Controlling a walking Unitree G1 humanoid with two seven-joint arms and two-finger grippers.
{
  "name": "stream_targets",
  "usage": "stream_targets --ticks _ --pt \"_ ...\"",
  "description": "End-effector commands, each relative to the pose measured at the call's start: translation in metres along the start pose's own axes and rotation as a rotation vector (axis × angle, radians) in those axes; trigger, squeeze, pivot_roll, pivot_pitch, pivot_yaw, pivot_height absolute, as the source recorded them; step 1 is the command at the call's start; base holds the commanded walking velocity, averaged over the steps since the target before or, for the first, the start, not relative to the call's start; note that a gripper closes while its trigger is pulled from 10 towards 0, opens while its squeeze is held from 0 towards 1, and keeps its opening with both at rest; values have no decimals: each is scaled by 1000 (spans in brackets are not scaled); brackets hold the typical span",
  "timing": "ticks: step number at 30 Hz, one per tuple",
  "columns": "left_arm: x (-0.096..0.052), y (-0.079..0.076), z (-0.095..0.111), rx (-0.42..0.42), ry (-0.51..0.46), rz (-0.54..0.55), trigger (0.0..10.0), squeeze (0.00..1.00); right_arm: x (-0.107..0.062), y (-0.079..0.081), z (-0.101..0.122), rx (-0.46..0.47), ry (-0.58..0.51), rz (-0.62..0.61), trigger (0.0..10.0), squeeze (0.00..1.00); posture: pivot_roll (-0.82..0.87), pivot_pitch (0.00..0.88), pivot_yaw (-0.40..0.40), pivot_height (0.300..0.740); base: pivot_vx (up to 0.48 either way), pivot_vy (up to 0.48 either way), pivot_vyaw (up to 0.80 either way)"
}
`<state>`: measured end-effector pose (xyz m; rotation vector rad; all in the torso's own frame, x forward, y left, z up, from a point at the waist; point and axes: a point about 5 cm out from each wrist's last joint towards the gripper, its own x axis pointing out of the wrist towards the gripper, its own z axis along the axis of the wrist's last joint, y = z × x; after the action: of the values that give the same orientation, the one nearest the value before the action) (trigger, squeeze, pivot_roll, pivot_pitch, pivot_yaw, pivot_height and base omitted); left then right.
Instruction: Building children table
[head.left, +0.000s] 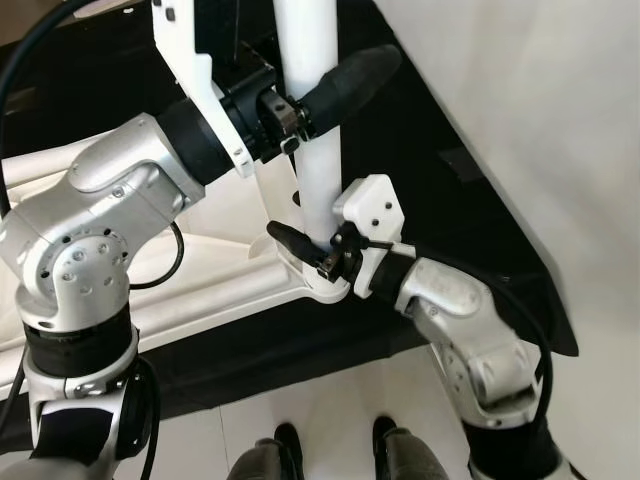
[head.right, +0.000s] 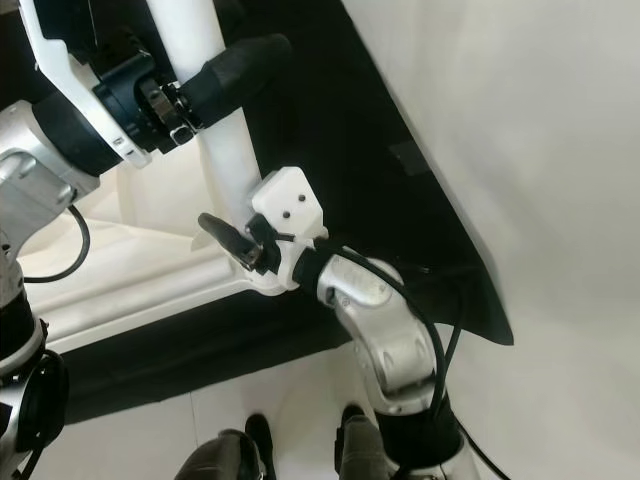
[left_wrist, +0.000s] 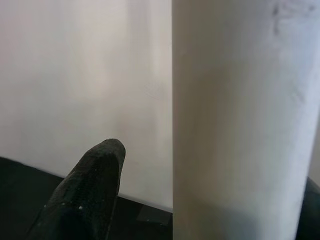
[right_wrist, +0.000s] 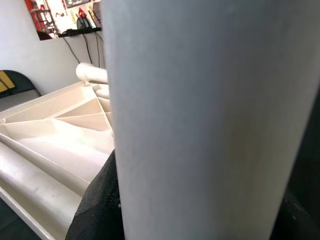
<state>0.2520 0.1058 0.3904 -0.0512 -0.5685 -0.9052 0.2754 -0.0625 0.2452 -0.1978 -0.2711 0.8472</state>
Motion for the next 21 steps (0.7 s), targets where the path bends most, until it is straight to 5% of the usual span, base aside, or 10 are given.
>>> stream_targets --ticks 1,8,12,21 --pt "-23 40 1 45 -3 320 10000 0 -14 -3 -33 46 113 -63 0 0 28 385 109 740 0 0 0" --pt "-43 43 0 56 27 402 10000 0 -17 -2 -30 -34 110 -131 0 0 28 385 113 740 0 0 0" --pt "-66 56 3 79 21 549 10000 0 -17 6 -32 -136 114 -71 0 0 31 384 115 740 0 0 0" --pt "-95 68 17 71 -48 707 10000 0 -14 -25 -33 5 76 -201 0 0 43 378 112 740 0 0 0"
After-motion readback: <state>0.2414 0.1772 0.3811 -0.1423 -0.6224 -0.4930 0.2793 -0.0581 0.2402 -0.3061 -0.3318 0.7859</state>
